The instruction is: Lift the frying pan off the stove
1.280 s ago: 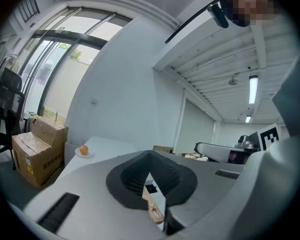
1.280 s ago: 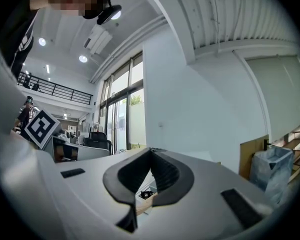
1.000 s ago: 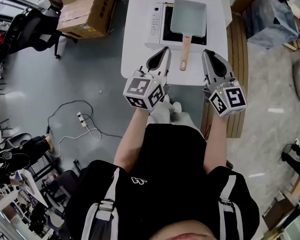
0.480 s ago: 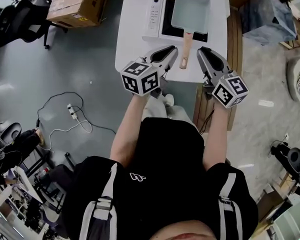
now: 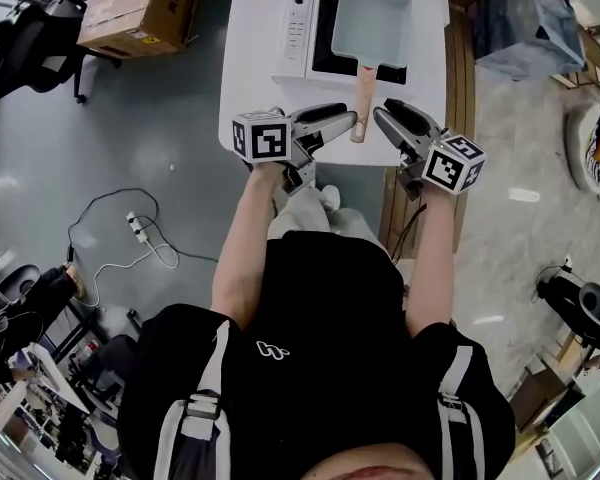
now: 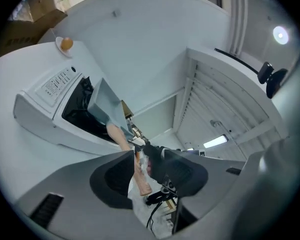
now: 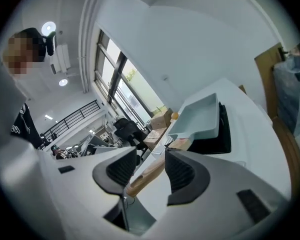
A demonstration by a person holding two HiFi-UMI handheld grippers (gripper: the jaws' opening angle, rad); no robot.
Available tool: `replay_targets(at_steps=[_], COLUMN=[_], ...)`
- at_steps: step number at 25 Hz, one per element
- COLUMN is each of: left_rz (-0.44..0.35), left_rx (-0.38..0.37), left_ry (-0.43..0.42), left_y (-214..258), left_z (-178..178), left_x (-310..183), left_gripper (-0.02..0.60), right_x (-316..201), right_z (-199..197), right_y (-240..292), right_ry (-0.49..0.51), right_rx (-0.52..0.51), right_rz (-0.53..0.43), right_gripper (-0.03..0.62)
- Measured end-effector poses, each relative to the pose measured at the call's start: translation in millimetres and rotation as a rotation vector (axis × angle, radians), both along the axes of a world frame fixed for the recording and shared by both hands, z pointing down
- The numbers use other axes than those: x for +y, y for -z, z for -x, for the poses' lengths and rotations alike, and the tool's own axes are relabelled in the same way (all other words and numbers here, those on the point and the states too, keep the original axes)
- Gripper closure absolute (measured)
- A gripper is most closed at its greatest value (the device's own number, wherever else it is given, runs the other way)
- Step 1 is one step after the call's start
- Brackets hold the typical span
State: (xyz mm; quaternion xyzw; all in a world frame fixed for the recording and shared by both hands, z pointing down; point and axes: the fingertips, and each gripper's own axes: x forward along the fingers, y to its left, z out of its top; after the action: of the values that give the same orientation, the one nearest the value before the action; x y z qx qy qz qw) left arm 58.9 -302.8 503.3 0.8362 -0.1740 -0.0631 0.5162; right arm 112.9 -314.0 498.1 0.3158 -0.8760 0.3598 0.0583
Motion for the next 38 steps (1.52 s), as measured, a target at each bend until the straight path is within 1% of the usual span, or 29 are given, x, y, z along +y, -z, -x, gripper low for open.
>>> replay_targets(at_steps=[1, 3, 4, 5, 6, 8, 11, 14, 17, 18, 19, 21, 22, 23, 26, 29, 33, 36, 38], left_rz=[0.009, 0.024, 0.030, 0.035, 0.037, 0.043, 0.060, 0.085, 0.100, 0.112, 0.124, 0.140, 0.145, 0.148, 0.159, 0.173, 0.145, 0.130, 0.120], left_rx=[-0.019, -0.052, -0.058, -0.061, -0.059, -0.049, -0.037, -0.019, -0.022, -0.019, -0.014, 0.007, 0.018, 0.026, 0.040, 0.055, 0.039, 0.031, 0.029], left_ry=[-0.021, -0.074, -0.102, -0.129, -0.154, -0.201, -0.249, -0.288, -0.306, -0.311, -0.313, -0.309, -0.304, -0.302, -0.314, -0.320, -0.321, -0.321, -0.324], left_y=[-6.3, -16.8, -20.7, -23.9, -26.3, -29.0, -32.9, -37.9, -44.8, -45.4, -46.0, -45.9, -45.4, -44.8, -44.0, -43.4, -42.8, -42.0, -40.0], left_z=[-0.4, -2.8, -4.6, -6.9, -9.8, -16.7, -25.4, -31.1, -35.4, -37.5, -39.2, -41.6, -42.4, -43.2, -45.5, -46.3, -46.0, -46.0, -46.4], left_x=[0.2, 2.4, 4.0, 5.8, 7.7, 11.7, 14.7, 18.3, 19.8, 20.9, 21.4, 20.3, 19.5, 19.2, 21.3, 21.6, 21.3, 21.4, 21.5], left_gripper=[0.377, 0.368, 0.322, 0.317, 0.318, 0.342, 0.344, 0.345, 0.347, 0.361, 0.393, 0.409, 0.418, 0.427, 0.433, 0.446, 0.443, 0.440, 0.439], right_x=[-0.4, -1.2, -1.7, -2.2, -2.7, -4.2, -7.9, -10.5, -13.4, -14.1, -14.8, -15.5, -15.4, -14.9, -13.2, -13.5, -15.3, -15.3, -16.0], right_z=[0.1, 1.5, 2.7, 3.8, 5.0, 8.1, 14.6, 21.5, 27.2, 28.6, 29.8, 32.3, 33.5, 34.7, 37.6, 37.8, 35.6, 36.0, 35.6], right_y=[-5.4, -14.5, -18.7, -23.2, -28.2, -37.2, -42.0, -45.0, -49.4, -50.2, -50.6, -51.0, -50.9, -50.5, -49.5, -49.2, -52.1, -48.7, -46.0], right_ry=[0.012, 0.035, 0.043, 0.050, 0.058, 0.077, 0.102, 0.139, 0.165, 0.171, 0.175, 0.182, 0.183, 0.184, 0.186, 0.182, 0.184, 0.169, 0.165], right_rx=[0.002, -0.025, -0.048, -0.068, -0.079, -0.101, -0.179, -0.197, -0.196, -0.200, -0.205, -0.222, -0.232, -0.244, -0.283, -0.306, -0.303, -0.325, -0.336], right_rz=[0.018, 0.064, 0.091, 0.116, 0.137, 0.171, 0.212, 0.230, 0.245, 0.250, 0.255, 0.267, 0.276, 0.285, 0.306, 0.303, 0.273, 0.266, 0.245], right_gripper=[0.408, 0.371, 0.362, 0.362, 0.362, 0.362, 0.362, 0.362, 0.362, 0.362, 0.362, 0.365, 0.374, 0.400, 0.414, 0.408, 0.408, 0.410, 0.408])
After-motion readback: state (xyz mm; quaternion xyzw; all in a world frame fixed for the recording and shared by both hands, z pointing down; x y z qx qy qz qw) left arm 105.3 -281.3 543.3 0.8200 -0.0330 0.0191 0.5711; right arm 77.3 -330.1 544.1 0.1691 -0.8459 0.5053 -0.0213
